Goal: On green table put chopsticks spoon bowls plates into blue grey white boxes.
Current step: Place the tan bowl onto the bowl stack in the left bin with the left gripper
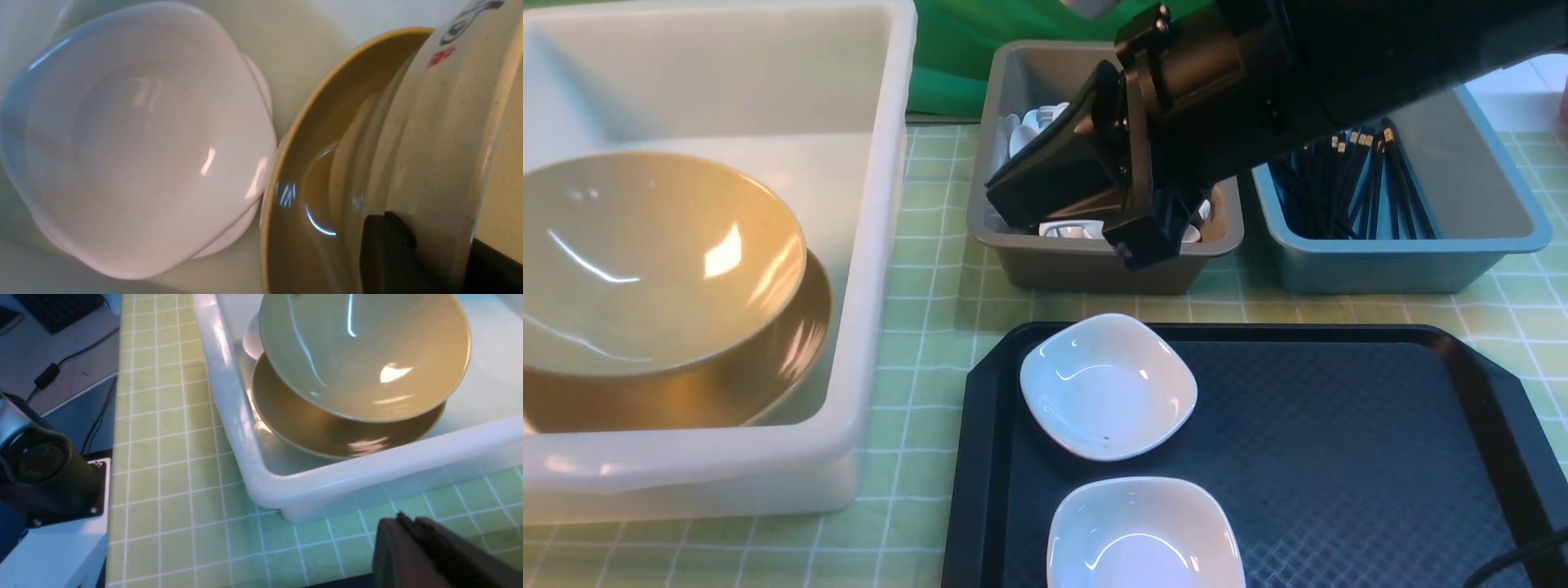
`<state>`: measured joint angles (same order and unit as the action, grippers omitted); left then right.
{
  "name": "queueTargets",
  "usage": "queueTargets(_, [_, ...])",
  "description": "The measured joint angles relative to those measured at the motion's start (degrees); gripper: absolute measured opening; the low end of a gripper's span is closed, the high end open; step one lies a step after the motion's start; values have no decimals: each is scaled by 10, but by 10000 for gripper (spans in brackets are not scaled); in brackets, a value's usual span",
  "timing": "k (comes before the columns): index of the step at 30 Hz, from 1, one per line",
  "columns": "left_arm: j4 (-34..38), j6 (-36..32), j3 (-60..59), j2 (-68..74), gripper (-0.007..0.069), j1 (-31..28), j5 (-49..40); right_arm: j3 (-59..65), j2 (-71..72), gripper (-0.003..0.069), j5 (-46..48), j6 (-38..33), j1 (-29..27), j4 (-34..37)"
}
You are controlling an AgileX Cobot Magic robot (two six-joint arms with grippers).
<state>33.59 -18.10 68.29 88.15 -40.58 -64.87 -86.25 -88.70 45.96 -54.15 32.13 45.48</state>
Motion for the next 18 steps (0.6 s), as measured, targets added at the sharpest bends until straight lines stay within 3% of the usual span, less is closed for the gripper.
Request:
queueTargets(5, [-1,24,0,2,18,9,6,0,0,47,0,3,0,-3])
queueTargets(11, [-49,66,1,2,43,58,11,0,8,47,0,17,0,-12])
queueTargets(18, [-135,169,13,2,143,85,13,0,51,47,20,32,0,-14])
